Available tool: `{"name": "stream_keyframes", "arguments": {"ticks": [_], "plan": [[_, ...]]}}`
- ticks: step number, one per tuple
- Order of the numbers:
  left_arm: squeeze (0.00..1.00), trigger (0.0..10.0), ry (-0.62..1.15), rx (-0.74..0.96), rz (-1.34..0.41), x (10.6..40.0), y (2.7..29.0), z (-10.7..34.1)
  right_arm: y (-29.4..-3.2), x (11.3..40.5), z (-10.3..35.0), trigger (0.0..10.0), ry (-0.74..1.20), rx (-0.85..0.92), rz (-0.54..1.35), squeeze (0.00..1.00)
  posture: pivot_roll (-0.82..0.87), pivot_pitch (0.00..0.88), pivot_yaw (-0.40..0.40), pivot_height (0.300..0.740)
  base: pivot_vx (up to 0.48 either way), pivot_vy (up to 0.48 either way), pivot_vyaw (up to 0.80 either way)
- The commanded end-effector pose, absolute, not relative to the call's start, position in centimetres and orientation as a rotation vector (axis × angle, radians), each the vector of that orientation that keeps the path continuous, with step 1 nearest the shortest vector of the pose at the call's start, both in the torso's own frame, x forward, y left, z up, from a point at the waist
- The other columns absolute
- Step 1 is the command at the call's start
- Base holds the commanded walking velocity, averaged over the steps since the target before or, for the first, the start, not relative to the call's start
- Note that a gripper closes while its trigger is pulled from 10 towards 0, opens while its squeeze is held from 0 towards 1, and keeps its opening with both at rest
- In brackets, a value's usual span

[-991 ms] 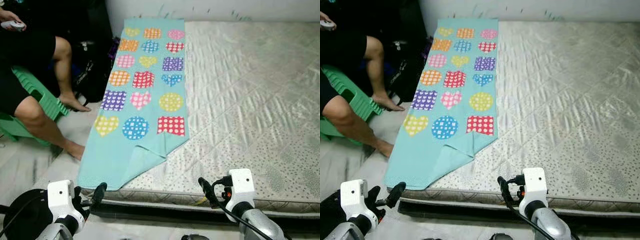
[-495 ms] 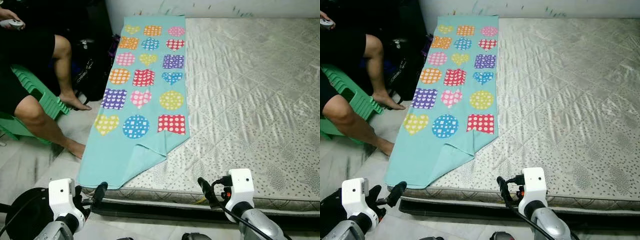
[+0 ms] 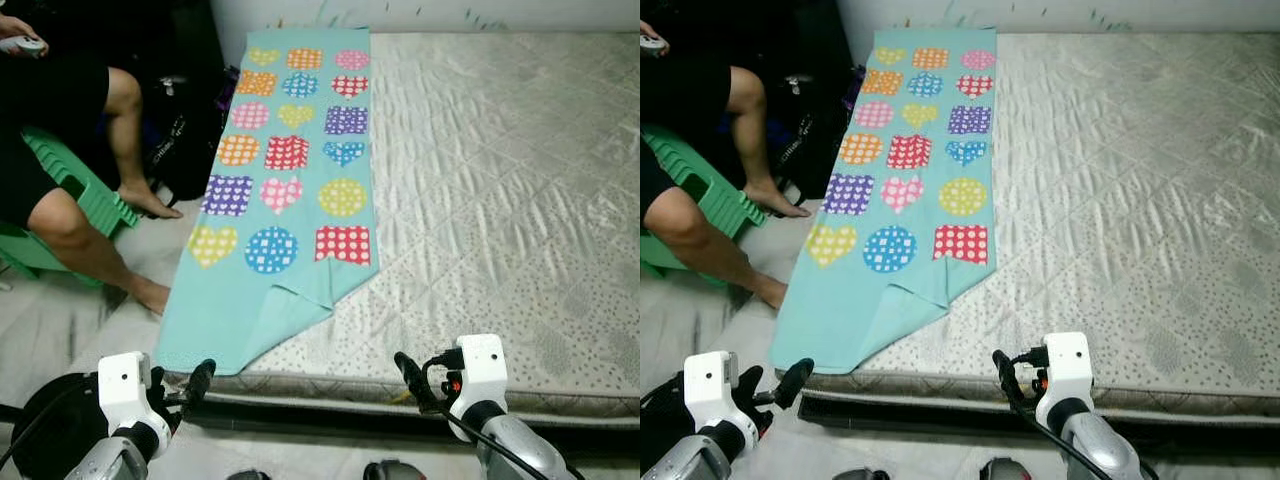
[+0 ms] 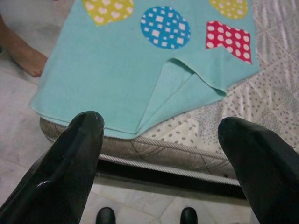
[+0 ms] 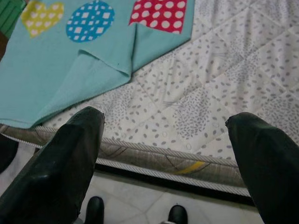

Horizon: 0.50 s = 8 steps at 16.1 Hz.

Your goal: Clean up the room

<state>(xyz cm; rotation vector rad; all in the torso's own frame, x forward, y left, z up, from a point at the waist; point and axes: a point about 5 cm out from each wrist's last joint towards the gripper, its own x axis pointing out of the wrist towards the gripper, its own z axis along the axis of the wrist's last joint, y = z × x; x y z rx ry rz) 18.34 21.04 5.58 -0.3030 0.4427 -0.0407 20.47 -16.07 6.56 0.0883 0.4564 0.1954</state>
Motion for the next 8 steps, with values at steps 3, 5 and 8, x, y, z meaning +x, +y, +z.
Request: {"name": "stream_keyframes", "arguments": {"ticks": [3,5,8], "plan": [[0.0,10.0,0.465,-0.299,-0.019,17.89,21.62,5.29,-15.95,20.34,6.72,10.0,0.455,0.101,0.196,0.0,-0.08,0.189,0.06,0.63,0.0,0.0,0.0],[0.0,10.0,0.465,-0.299,-0.019,17.97,21.63,5.28,-15.96,20.41,6.71,10.0,0.453,0.102,0.197,0.0,-0.08,0.188,0.061,0.62,0.0,0.0,0.0],[0.0,10.0,0.463,-0.3,-0.019,18.06,21.62,5.27,-16.0,20.52,6.62,10.0,0.45,0.106,0.197,0.0,-0.08,0.188,0.061,0.62,0.0,0.0,0.0]]}}
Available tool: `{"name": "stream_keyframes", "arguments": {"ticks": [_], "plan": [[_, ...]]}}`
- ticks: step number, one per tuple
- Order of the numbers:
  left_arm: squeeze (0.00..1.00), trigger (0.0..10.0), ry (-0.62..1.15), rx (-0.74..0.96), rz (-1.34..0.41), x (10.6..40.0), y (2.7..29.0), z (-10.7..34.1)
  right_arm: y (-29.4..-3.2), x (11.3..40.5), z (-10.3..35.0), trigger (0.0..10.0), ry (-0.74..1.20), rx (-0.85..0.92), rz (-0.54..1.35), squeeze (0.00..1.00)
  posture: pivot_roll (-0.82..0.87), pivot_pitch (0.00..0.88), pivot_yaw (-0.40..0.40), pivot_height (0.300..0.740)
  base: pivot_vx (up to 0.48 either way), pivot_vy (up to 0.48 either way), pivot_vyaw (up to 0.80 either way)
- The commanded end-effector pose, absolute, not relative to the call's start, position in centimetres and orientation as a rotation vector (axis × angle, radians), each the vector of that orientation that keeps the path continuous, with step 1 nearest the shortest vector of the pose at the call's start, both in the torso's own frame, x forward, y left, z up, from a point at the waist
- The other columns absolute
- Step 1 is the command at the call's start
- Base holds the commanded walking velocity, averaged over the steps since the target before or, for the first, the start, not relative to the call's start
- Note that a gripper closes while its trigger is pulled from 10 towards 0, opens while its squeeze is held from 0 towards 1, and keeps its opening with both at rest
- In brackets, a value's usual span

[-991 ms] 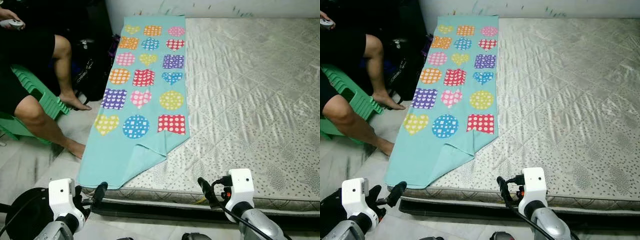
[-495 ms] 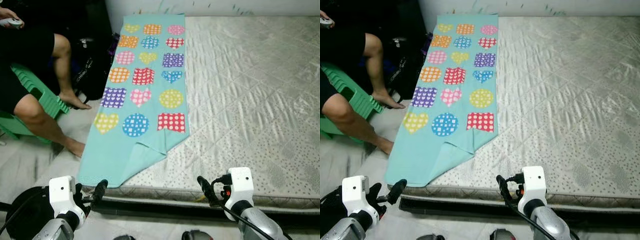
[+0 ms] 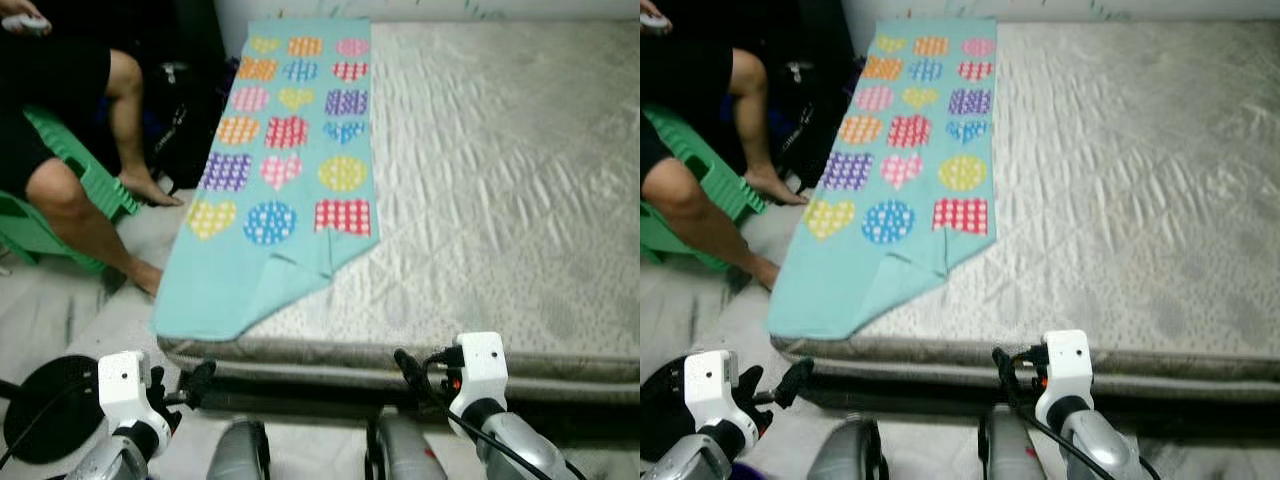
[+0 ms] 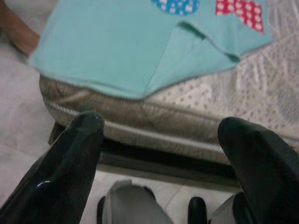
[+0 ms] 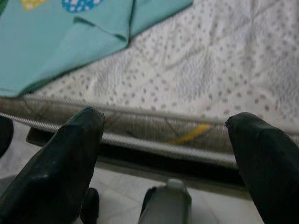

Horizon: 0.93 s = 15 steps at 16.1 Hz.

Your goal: Clean up the room

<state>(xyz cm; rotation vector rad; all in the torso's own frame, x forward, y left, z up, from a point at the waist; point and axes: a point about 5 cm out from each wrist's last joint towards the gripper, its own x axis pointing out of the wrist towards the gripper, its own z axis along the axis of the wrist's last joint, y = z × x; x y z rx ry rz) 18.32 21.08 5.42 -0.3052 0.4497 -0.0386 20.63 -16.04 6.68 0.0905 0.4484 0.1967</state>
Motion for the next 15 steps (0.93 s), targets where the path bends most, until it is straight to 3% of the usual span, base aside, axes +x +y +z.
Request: {"name": "stream_keyframes", "arguments": {"ticks": [1,6,9,15], "plan": [[0.0,10.0,0.463,-0.3,-0.019,18.08,21.61,5.26,-16.0,20.55,6.62,10.0,0.449,0.106,0.198,0.0,-0.08,0.186,0.06,0.62,0.0,0.0,0.0],[0.0,10.0,0.46,-0.305,-0.021,18.1,21.62,5.22,-15.99,20.56,6.56,10.0,0.451,0.108,0.2,0.0,-0.08,0.184,0.059,0.62,0.0,0.0,0.0],[0.0,10.0,0.46,-0.306,-0.022,18.1,21.61,5.22,-15.96,20.57,6.52,10.0,0.451,0.107,0.203,0.0,-0.08,0.183,0.061,0.586,0.0,0.0,0.0],[0.0,10.0,0.449,-0.314,-0.024,18.13,21.55,5.22,-15.99,20.61,6.44,10.0,0.45,0.112,0.205,0.0,-0.08,0.177,0.059,0.586,0.0,0.0,0.0]]}}
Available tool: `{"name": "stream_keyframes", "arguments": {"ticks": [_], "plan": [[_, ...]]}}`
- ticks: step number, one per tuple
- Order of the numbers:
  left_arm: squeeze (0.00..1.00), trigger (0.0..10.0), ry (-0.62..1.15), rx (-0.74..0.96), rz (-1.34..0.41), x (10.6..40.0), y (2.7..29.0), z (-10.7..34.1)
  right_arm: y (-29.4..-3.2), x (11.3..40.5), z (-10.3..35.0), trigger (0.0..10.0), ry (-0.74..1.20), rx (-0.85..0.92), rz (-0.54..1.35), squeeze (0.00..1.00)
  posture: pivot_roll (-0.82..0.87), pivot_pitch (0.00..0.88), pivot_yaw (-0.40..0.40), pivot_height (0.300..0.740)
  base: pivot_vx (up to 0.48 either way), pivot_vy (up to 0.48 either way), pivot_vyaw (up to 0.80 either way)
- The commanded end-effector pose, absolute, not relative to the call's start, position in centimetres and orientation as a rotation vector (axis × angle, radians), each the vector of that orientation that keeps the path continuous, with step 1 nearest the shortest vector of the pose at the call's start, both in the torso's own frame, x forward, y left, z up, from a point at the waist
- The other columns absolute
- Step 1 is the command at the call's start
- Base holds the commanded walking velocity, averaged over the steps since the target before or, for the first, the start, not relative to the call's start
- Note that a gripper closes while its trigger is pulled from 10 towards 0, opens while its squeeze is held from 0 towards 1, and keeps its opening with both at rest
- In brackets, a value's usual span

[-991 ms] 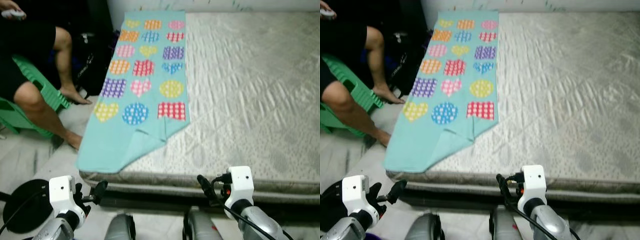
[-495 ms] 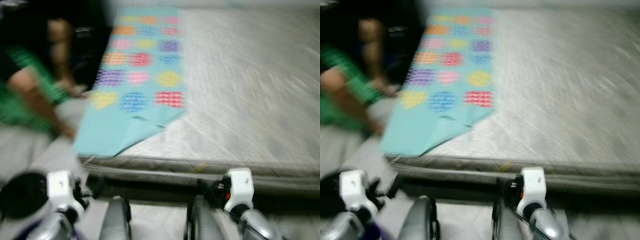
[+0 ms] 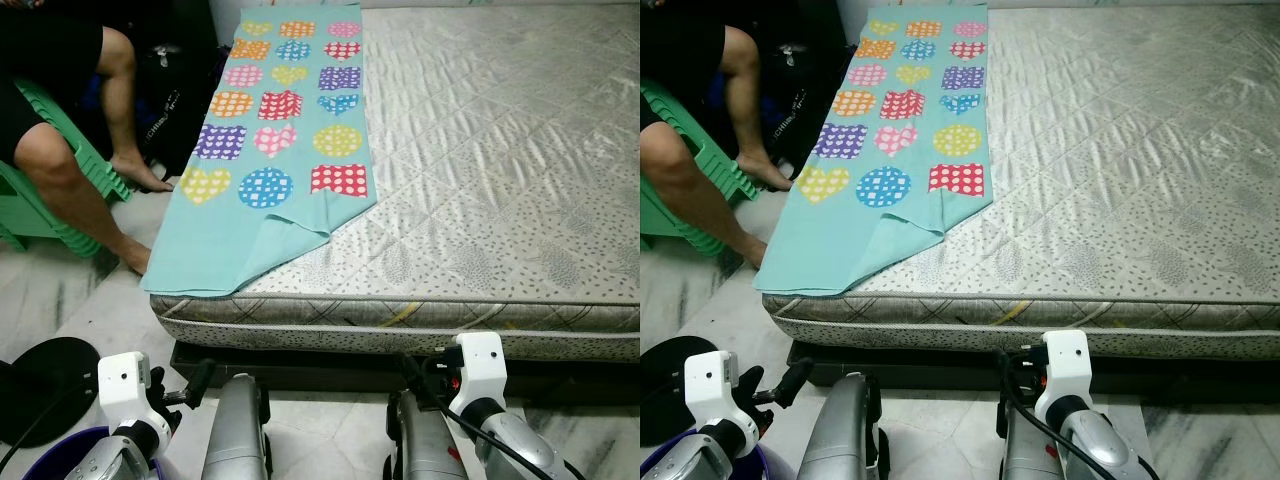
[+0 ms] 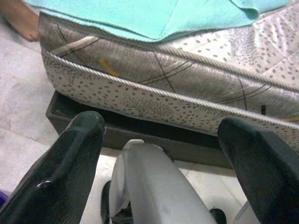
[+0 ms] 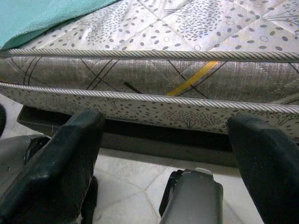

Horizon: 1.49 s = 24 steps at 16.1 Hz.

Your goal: Clean up the room

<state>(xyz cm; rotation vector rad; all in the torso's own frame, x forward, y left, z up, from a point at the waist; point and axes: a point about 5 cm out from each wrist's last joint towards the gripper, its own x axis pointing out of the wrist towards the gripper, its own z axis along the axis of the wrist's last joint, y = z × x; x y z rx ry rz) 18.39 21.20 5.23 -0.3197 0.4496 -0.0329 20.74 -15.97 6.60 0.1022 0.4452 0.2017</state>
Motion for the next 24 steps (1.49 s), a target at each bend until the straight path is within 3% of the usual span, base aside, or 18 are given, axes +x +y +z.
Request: {"name": "stream_keyframes", "arguments": {"ticks": [1,9,24], "plan": [[0.0,10.0,0.445,-0.317,-0.024,18.17,21.54,5.25,-15.98,20.61,6.43,10.0,0.451,0.112,0.206,0.0,-0.08,0.176,0.058,0.586,0.0,0.0,0.0],[0.0,10.0,0.392,-0.352,-0.032,18.21,21.56,5.77,-15.95,20.64,6.57,10.0,0.438,0.126,0.211,0.0,-0.08,0.181,0.058,0.586,0.0,0.0,0.0],[0.0,10.0,0.39,-0.355,-0.045,18.34,21.49,5.79,-15.76,20.8,6.79,10.0,0.42,0.142,0.236,0.0,-0.08,0.191,0.058,0.586,0.339,0.0,0.0]]}}
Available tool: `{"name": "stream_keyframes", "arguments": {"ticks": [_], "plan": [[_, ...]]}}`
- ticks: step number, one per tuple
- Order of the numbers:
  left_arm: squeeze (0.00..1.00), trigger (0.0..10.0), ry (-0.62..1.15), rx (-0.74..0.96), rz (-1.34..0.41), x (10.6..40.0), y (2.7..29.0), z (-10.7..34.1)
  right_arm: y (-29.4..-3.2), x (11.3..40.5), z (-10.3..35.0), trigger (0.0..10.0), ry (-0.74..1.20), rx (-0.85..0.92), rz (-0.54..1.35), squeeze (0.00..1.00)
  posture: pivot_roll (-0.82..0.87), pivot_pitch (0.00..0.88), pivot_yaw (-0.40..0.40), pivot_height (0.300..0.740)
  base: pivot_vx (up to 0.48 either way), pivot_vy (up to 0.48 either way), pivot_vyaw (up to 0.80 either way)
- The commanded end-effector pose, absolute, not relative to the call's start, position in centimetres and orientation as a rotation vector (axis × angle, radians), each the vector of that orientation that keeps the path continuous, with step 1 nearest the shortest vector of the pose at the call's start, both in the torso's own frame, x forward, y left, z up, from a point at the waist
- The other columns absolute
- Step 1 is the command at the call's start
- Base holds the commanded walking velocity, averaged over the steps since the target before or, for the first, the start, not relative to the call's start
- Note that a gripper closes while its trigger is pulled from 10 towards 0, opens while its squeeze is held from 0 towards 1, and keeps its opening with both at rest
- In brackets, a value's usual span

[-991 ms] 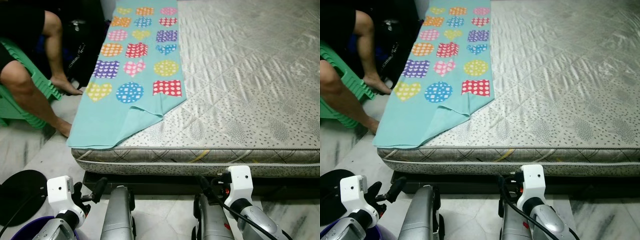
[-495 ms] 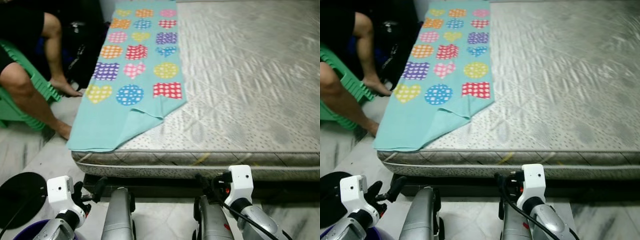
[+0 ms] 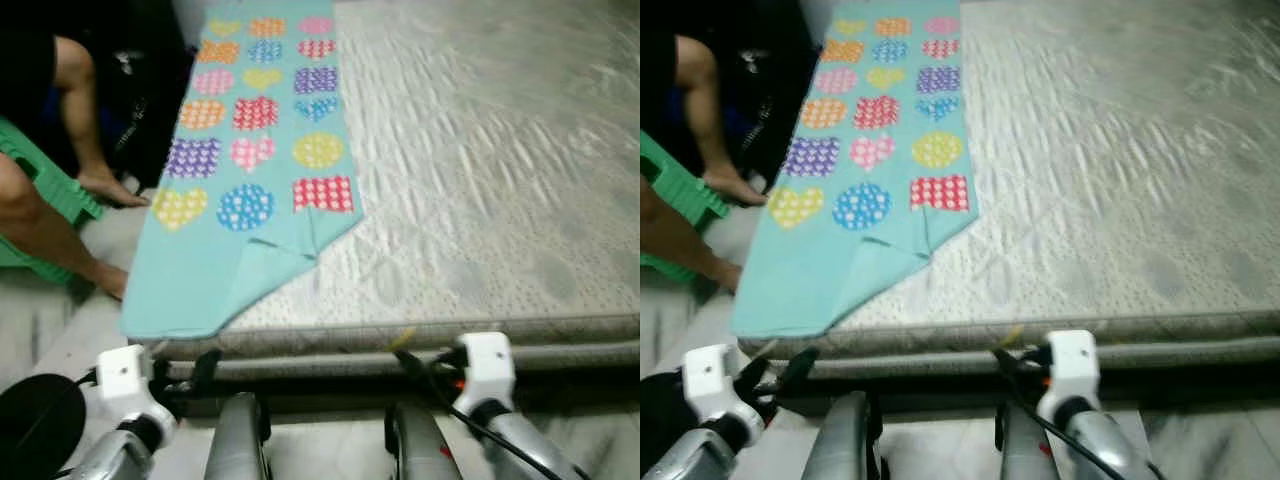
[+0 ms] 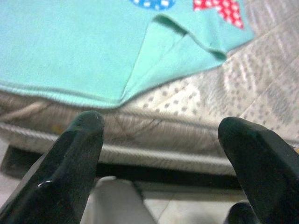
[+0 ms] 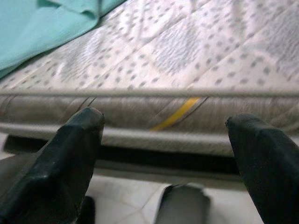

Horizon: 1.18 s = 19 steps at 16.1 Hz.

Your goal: Clean up the room

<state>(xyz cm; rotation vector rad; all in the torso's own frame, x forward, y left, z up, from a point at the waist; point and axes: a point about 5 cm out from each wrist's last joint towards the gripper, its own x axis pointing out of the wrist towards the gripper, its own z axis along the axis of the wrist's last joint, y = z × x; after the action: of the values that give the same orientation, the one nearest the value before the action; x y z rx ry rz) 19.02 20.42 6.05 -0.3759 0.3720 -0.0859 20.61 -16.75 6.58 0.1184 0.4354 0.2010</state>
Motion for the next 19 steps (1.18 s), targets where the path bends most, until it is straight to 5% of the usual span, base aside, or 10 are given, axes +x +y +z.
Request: {"name": "stream_keyframes", "arguments": {"ticks": [1,9,19], "plan": [[0.0,10.0,0.387,-0.355,-0.046,18.4,21.5,5.8,-15.7,20.8,6.8,10.0,0.42,0.144,0.237,0.0,-0.08,0.191,0.058,0.586,0.375,0.0,0.0],[0.0,10.0,0.396,-0.356,-0.028,18.3,21.6,5.7,-15.7,20.8,6.8,10.0,0.417,0.146,0.25,0.0,-0.08,0.192,0.057,0.586,0.077,0.0,0.0],[0.0,10.0,0.38,-0.264,0.033,19.5,22.0,6.3,-15.6,20.5,6.8,10.0,0.423,0.162,0.264,0.0,-0.09,0.189,0.055,0.586,0.0,0.0,0.38]]}}
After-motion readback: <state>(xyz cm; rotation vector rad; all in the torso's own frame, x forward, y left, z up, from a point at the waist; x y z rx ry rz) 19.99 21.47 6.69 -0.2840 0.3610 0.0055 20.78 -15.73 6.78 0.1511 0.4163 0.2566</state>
